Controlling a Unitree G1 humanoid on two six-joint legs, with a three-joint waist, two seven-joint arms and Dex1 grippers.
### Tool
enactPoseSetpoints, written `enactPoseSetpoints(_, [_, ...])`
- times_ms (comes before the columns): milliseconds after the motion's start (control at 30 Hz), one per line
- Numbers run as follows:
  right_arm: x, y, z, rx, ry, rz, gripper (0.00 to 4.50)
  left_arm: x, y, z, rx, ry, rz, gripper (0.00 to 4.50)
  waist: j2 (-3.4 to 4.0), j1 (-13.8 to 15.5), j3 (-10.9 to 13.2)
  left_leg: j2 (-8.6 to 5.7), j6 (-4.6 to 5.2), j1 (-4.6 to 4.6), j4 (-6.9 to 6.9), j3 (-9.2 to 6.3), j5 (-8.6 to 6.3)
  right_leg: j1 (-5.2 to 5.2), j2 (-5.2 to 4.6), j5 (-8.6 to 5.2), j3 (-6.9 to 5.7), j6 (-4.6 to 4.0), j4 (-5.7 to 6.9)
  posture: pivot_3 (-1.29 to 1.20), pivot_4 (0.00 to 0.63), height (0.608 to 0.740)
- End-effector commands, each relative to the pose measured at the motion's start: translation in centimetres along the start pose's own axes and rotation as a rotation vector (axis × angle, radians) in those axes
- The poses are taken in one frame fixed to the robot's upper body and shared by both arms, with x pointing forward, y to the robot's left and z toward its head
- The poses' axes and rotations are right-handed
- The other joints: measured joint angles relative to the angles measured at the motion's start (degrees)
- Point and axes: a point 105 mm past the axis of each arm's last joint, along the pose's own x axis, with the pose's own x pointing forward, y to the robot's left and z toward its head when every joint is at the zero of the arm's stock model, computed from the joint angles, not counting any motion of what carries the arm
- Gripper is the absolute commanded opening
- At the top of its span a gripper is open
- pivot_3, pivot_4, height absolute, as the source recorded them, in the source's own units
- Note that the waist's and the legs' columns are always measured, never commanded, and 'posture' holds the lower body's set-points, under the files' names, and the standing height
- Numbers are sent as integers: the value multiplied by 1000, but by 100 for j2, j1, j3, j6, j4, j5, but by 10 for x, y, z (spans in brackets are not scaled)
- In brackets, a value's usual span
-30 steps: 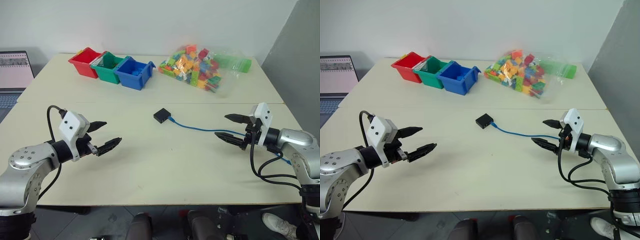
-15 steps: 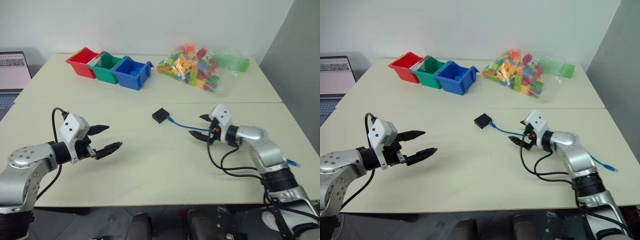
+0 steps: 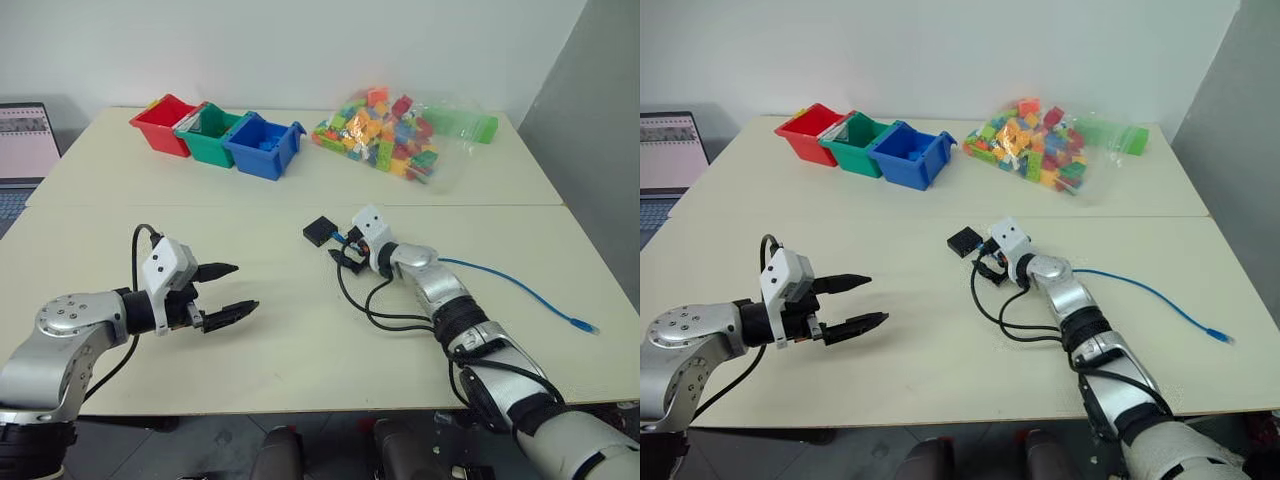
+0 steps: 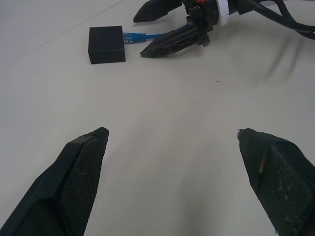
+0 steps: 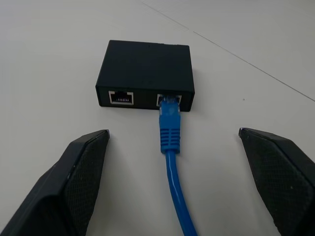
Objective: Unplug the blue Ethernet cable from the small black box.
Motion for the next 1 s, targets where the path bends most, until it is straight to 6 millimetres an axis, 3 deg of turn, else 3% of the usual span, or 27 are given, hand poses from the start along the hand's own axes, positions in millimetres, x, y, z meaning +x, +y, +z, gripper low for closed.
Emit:
enactPoseSetpoints(33, [3, -10, 9, 7, -15, -50, 3782, -2, 1, 13, 47, -19, -10, 4500, 0, -7, 0, 0, 0, 1, 0, 2, 0, 0, 0, 0, 2, 0, 0, 0, 150, 740])
enactPoseSetpoints(267, [4, -6, 8, -63, 12, -22, 1953, -3, 9, 14, 22, -31, 14, 4500, 0, -2, 0, -1, 0, 0, 0, 1, 0, 0, 0, 0, 2, 0, 1, 0, 150, 740])
enactPoseSetpoints(500, [2, 1, 25, -177, -52, 25, 263, -6, 22, 14, -81, -63, 45, 4500, 1, -4, 0, -1, 0, 0, 0, 2, 0, -2, 0, 0, 2, 0, 3, 0, 150, 740])
enactPoseSetpoints(567, [-2, 4, 36, -246, -102, 59, 179, -6, 23, 15, -136, -76, 31, 4500, 1, -3, 0, -1, 0, -1, 0, 1, 0, -3, 0, 0, 1, 0, 3, 0, 150, 740])
enactPoseSetpoints(700, [-30, 34, 67, -467, -295, 259, 179, -4, 15, 24, -326, -127, -100, 4500, 2, 11, 1, -2, 0, -13, 0, -6, 0, -7, 0, 0, -6, 0, 2, 0, 150, 740])
enactPoseSetpoints(867, [-69, 65, 83, -709, -438, 442, 179, -1, 4, 40, -442, -168, -223, 4500, 1, -1, 1, -1, 0, -15, 1, -11, 0, -7, 0, 0, -11, 1, 0, 0, 150, 740])
enactPoseSetpoints(1000, [-85, 77, 91, -837, -484, 504, 178, 8, -11, 55, -489, -202, -328, 4500, 1, 1, 1, -1, 0, -14, 4, -13, 0, -5, 0, 0, -11, 1, 5, 0, 150, 740])
